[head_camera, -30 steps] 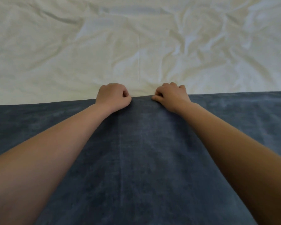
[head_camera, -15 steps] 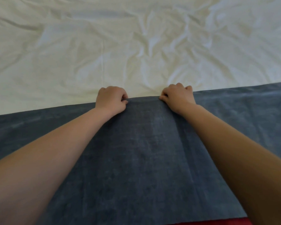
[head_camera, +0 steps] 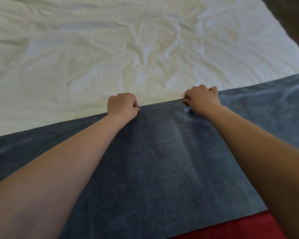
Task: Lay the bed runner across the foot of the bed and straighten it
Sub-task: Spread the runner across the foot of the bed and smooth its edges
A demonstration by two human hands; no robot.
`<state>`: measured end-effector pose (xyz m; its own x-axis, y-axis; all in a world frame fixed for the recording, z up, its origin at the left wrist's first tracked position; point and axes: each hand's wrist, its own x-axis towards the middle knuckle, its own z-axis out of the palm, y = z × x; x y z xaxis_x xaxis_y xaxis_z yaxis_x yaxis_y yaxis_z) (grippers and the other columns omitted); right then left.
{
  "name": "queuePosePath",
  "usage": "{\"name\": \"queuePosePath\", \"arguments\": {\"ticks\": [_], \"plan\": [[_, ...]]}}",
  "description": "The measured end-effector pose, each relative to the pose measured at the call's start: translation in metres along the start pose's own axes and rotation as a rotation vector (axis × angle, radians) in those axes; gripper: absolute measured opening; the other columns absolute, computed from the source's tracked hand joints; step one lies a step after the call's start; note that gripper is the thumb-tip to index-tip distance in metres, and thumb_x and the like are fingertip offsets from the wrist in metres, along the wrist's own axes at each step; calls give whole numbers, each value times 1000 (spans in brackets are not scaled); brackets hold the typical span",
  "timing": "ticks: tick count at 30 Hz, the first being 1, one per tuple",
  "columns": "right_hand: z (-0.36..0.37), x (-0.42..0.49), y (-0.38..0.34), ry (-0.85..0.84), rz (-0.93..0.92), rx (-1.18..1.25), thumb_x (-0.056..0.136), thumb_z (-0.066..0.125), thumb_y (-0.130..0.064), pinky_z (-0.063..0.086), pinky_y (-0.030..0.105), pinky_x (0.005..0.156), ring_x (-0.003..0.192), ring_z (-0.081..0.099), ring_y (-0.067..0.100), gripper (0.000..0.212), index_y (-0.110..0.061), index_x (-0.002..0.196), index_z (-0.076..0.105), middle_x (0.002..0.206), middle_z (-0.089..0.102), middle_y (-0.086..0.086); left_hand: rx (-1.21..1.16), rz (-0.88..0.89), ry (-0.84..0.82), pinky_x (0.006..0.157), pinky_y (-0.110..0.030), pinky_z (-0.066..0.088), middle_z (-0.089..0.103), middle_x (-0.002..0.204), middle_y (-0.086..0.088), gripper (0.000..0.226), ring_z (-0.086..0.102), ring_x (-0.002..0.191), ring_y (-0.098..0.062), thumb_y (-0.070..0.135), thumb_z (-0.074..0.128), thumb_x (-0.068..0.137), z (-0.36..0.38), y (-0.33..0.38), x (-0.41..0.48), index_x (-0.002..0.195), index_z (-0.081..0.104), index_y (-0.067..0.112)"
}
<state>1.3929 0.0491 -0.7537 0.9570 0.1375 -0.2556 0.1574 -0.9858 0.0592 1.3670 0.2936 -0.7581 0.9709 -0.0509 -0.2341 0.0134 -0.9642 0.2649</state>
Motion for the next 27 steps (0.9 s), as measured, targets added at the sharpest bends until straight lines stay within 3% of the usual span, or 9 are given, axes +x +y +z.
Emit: {"name": "queuePosePath", "arguments": {"ticks": [4,9,13,16,21,27], "plan": [[3,8,0,-14,5,-13,96,44,-35,31,45,89,106,46,25,22,-24,99,63,105,57,3,4,-26,-19,74,-30,39,70,81,4,13,62,80,-21,25,64,84,2,3,3,76,71,18],[4,16,27,-73,-119,145,94,48,-40,30,42,87,96,48,19,16,-29,85,57,90,54,-6,-154,-101,-105,61,-29,49,71,80,2,15,63,76,-18,13,56,71,1,34,8,69,69,20],[2,24,81,-87,-190,208,93,50,-38,26,39,83,94,52,16,10,-33,86,56,87,57,-11,-186,-66,-109,70,-37,55,73,83,-5,26,66,77,-22,34,59,79,12,88,22,72,72,12],[6,24,132,-118,-198,186,92,52,-39,25,38,82,96,53,19,9,-31,91,56,90,58,-7,-256,-50,-96,72,-34,55,72,80,2,28,64,77,-17,42,64,81,27,136,37,69,71,17],[12,35,198,-87,-170,274,90,55,-43,26,40,87,92,54,18,14,-31,87,61,88,61,-7,-162,-29,5,77,-32,45,69,85,6,15,62,82,-18,37,69,81,48,206,54,75,71,24],[20,48,213,-48,-198,290,86,56,-47,24,41,85,88,56,18,23,-27,78,63,85,64,-7,-30,-133,49,83,-35,42,68,81,6,15,62,82,-19,35,65,85,55,221,59,77,69,23]]}}
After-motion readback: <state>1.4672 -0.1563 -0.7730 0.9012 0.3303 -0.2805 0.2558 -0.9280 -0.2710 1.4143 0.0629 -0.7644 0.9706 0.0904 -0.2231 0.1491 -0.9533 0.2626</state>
